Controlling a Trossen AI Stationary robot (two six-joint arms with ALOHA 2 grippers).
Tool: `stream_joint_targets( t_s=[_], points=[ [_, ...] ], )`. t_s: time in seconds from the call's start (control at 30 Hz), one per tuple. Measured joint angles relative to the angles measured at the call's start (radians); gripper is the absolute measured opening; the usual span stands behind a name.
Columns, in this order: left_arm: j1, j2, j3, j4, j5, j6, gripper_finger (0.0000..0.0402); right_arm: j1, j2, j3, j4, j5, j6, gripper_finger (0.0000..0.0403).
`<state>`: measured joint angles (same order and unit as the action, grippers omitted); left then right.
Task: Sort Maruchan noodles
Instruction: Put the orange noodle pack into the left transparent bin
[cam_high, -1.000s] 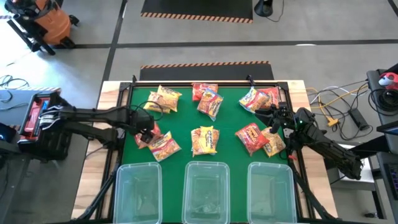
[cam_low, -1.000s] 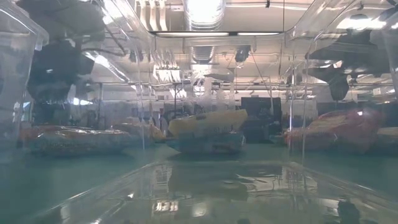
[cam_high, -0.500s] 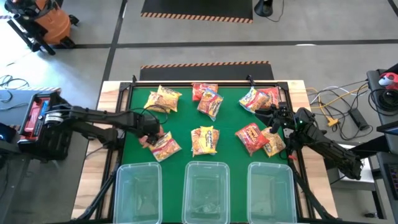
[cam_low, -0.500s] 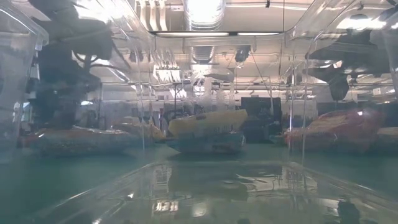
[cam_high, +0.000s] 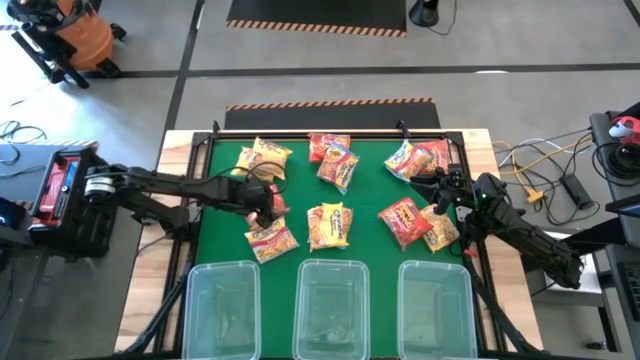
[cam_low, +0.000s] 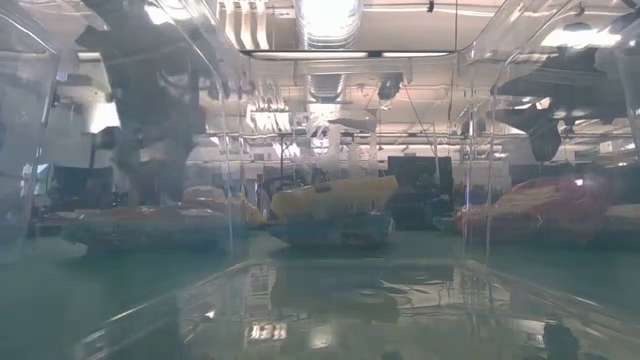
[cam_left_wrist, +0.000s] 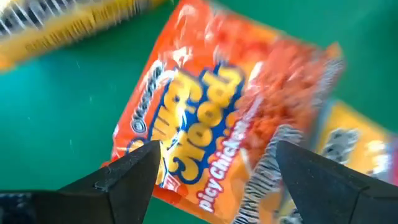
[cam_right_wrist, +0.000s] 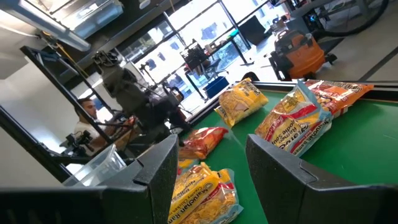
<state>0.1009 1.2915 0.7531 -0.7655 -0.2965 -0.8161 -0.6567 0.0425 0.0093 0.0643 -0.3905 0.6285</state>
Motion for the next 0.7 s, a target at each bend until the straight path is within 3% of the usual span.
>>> stream_joint_targets(
  t_s=[0.17, 0.57, 0.7],
  points=[
    [-0.007, -0.109, -0.042, 0.001, -0.018, -0.08, 0.0303, 0.0, 0.0, 0.0, 0.0, 0.0, 0.0, 0.0178],
    [-0.063, -0.402, -0.299, 0.148, -0.019, -0.429, 0.0303, 0.0, 0.0, 0.0, 0.0, 0.0, 0.0, 0.0178],
    [-0.063, -0.453, -0.323, 0.15, -0.079, -0.469, 0.0303, 0.0, 0.0, 0.0, 0.0, 0.0, 0.0, 0.0178]
  ],
)
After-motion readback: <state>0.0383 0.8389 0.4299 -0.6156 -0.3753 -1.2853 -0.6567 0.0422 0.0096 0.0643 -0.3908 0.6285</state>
